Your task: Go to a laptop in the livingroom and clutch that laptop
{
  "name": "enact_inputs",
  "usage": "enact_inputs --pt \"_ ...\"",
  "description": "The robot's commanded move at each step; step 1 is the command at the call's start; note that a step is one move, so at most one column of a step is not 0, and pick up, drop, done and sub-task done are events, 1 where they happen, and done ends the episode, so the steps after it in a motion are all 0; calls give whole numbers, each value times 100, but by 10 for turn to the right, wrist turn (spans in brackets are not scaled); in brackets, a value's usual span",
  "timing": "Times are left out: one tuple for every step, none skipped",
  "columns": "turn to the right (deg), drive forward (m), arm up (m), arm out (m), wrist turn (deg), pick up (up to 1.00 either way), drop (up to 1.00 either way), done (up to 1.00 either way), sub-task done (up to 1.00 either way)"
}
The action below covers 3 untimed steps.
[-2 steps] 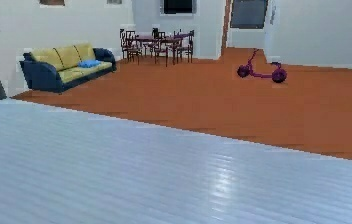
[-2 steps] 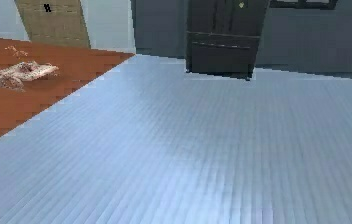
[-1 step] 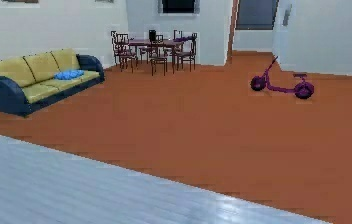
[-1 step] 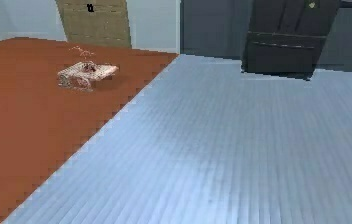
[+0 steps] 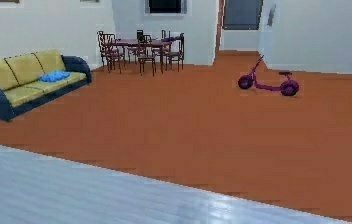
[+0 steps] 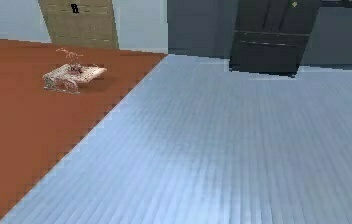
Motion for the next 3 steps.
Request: enact_inputs --pt "0 100 0 0 0 0 0 0 0" --pt "0 100 0 0 0 0 0 0 0" --pt "0 100 0 0 0 0 0 0 0"
